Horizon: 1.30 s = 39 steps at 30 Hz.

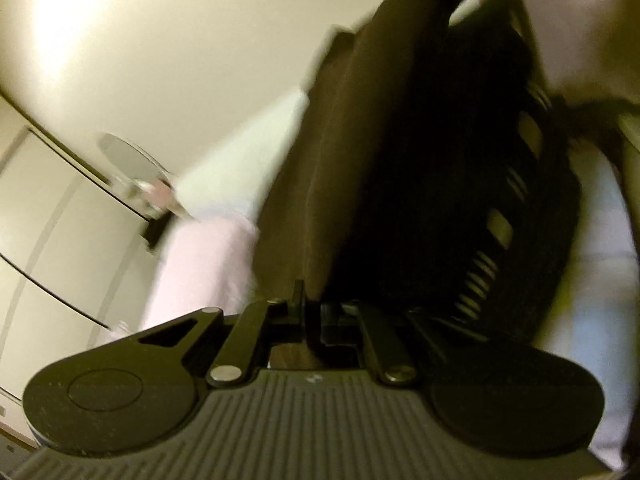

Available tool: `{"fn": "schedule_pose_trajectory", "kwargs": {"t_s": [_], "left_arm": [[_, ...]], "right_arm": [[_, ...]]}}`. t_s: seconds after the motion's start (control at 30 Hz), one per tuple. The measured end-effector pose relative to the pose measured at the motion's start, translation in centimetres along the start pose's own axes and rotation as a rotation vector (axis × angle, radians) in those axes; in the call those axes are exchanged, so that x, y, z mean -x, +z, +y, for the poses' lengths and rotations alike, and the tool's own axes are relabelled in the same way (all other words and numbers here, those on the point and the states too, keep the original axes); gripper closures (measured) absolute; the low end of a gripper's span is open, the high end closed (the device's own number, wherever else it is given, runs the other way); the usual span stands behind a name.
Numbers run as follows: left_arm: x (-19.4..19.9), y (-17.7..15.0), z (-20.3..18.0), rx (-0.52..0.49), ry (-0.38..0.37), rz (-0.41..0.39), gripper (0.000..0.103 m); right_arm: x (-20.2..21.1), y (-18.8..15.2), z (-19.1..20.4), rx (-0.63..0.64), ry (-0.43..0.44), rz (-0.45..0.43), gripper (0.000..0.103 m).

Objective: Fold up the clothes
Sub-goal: 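Carry the lifted shirt with both grippers over the stack of dark clothes, then lower the shirt onto the stack and open both grippers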

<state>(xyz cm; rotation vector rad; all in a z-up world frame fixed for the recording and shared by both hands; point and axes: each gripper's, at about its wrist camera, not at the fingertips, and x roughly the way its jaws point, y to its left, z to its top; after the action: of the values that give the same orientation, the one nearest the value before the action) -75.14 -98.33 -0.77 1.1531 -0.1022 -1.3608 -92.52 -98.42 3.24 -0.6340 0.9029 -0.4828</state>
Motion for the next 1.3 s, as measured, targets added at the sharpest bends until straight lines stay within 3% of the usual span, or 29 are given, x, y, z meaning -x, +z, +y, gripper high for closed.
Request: {"fn": "schedule_pose_trajectory", "kwargs": {"t_s": [0.1,0.23,0.43,0.67,0.73,0.8,0.87,0.93,1.0,1.3], "left_arm": [[-0.3,-0.2,-1.7,-0.053,0.015,0.002,0.099],[0.4,-0.3,-1.4,-0.005,0.007,-0.01,0.095],[-0.9,0.7,-0.7,0.019,0.002,-0.012,0.098],[-0.7,-0.4,-0.1,0.047,0.007,-0.003,0.093],[-0.1,-0.9,0.5,0.085,0.011,-0.001,0.092],[0.7,-1.6,1.1,0.144,0.015,0.006,0.089],[1.6,-2.3,1.9,0.225,0.016,0.012,0.082],[2.7,-2.9,2.6,0.317,0.012,0.003,0.074],[3.6,-2.9,3.3,0.38,0.007,-0.011,0.072],[5.5,-1.6,4.2,0.468,-0.041,-0.097,0.068]], "right_arm": [[0.4,0.2,0.9,0.013,0.002,0.001,0.093],[0.7,0.3,0.2,-0.034,0.004,0.005,0.093],[1.1,-0.5,0.6,-0.089,-0.045,0.018,0.093],[1.2,-0.7,2.3,-0.066,-0.035,0.028,0.092],[1.6,-0.5,2.3,-0.07,-0.05,0.032,0.089],[1.8,-0.4,2.5,-0.076,-0.08,0.035,0.056],[2.3,-0.4,2.5,-0.103,-0.118,0.028,0.043],[2.9,-0.4,2.1,-0.161,-0.099,0.02,0.042],[3.5,-0.3,1.7,-0.233,-0.069,0.012,0.042],[5.8,0.8,0.4,-0.421,0.008,-0.086,0.042]]}}
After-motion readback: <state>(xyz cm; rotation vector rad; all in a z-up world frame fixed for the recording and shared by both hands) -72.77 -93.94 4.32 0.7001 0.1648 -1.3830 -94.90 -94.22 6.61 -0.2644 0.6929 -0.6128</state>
